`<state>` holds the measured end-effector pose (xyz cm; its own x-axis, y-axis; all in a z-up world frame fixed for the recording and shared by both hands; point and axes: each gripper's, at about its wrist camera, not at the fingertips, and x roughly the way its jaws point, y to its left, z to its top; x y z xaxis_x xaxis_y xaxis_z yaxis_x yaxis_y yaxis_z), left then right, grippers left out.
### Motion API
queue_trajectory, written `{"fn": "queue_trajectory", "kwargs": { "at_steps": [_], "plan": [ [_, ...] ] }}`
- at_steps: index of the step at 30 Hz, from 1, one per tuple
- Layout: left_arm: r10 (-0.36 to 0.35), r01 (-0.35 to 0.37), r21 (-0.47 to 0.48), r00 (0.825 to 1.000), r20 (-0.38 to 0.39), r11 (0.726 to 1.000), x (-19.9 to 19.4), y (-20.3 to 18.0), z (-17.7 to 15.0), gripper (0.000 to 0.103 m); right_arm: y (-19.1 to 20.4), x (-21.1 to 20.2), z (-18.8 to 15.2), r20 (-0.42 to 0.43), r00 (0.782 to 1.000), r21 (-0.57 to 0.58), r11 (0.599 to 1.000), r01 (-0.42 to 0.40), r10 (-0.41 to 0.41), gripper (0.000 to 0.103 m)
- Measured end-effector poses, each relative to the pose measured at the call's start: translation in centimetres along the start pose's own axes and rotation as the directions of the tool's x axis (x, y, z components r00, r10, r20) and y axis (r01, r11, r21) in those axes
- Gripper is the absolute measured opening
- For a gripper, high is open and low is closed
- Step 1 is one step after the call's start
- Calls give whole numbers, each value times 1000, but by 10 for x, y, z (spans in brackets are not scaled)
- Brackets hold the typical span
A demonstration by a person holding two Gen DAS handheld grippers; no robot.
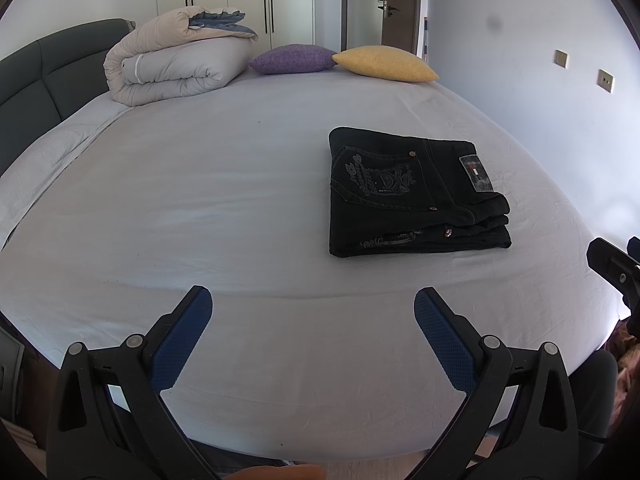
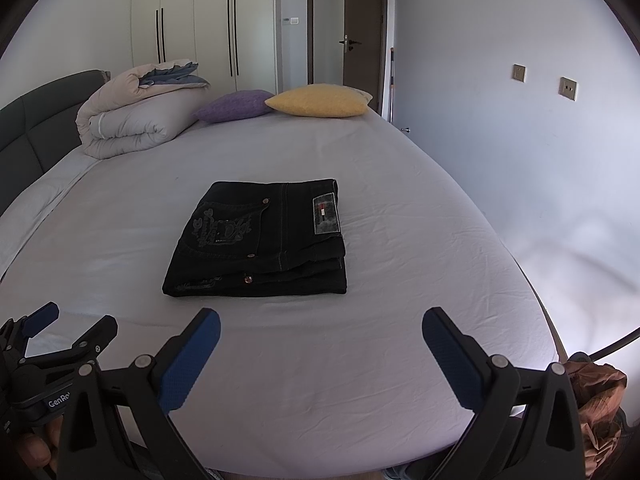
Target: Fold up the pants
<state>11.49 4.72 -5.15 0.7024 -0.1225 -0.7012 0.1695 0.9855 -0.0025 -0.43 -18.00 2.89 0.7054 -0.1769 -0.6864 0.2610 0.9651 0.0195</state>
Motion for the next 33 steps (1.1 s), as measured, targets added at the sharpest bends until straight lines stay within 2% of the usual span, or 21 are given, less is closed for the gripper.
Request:
{"fn": "queue_trajectory", "kwargs": {
  "at_steps": [33],
  "plan": [
    [0,0,5,1000,-3,1000,4,1,-9,103,2,2,-6,-11,1000,1,1000,-9,9,103]
  ]
}}
